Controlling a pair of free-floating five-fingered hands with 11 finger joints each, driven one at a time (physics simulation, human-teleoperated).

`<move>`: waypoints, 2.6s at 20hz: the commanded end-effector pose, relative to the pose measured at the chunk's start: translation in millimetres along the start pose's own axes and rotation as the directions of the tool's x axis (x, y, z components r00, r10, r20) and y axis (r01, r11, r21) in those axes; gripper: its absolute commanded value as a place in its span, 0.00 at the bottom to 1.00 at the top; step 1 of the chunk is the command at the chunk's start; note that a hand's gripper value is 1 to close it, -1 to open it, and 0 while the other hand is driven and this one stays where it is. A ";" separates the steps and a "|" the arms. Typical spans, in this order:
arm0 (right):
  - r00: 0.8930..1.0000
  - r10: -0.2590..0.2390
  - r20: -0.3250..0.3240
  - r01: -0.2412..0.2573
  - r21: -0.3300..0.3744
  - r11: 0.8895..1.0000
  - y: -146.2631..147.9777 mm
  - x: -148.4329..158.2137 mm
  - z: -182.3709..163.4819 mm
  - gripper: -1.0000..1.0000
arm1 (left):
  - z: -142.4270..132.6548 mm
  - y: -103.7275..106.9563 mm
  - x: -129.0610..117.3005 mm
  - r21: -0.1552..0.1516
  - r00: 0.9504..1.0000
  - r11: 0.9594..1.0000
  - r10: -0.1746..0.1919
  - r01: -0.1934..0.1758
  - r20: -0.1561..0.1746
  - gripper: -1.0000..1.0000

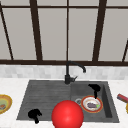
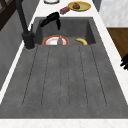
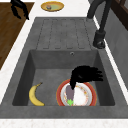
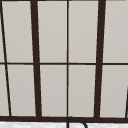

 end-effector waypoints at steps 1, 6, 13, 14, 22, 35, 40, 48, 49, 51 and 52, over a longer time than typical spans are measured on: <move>1.000 -0.016 -0.004 0.016 0.043 0.999 4.1 4.1 15.1 0.00 | 0.0 0.0 0.0 0.000 1.000 1.000 0.000 0.000 0.000 0.50; 1.000 -0.015 -0.002 0.015 0.050 0.999 -9.3 5.7 27.0 0.00 | 0.0 0.0 0.0 0.000 1.000 1.000 0.000 0.000 0.000 0.50; 0.999 -0.031 -0.030 0.031 0.022 0.999 -20.2 6.2 59.0 0.00 | 0.0 0.0 0.0 0.000 1.000 1.000 0.000 0.000 0.000 0.50; 0.999 -0.031 -0.032 0.032 0.022 0.999 -20.4 6.9 63.3 0.00 | 0.0 0.0 0.0 0.000 1.000 1.000 0.000 0.000 0.000 0.50; 1.000 -0.014 -0.025 0.014 0.002 1.000 -13.8 13.3 88.1 0.00 | 0.0 0.0 0.0 0.000 1.000 1.000 0.000 0.000 0.000 0.50; 0.975 -0.051 -0.217 0.055 0.010 0.998 -49.2 -3.4 118.6 0.00 | 0.0 0.0 0.0 0.000 1.000 1.000 0.000 0.000 0.000 0.50; 0.941 -0.051 -0.335 0.056 0.005 0.998 -56.9 -7.4 122.0 0.00 | 0.0 0.0 0.0 0.000 1.000 1.000 0.000 0.000 0.000 0.50; 0.860 -0.050 -0.509 0.059 0.001 0.998 -70.0 -15.7 128.7 0.00 | 0.0 0.0 0.0 0.000 1.000 1.000 0.000 0.000 0.000 0.50; 0.848 -0.050 -0.528 0.059 0.000 0.998 -71.5 -17.1 129.6 0.00 | 0.0 0.0 0.0 0.000 1.000 1.000 0.000 0.000 0.000 0.50; 0.826 -0.048 -0.562 0.059 0.000 0.998 -74.0 -21.6 131.9 0.00 | 0.0 0.0 0.0 0.000 1.000 1.000 0.000 0.000 0.000 0.50; 0.816 -0.048 -0.576 0.059 0.000 0.998 -75.2 -24.3 133.1 0.00 | 0.0 0.0 0.0 0.000 1.000 1.000 0.000 0.000 0.000 0.50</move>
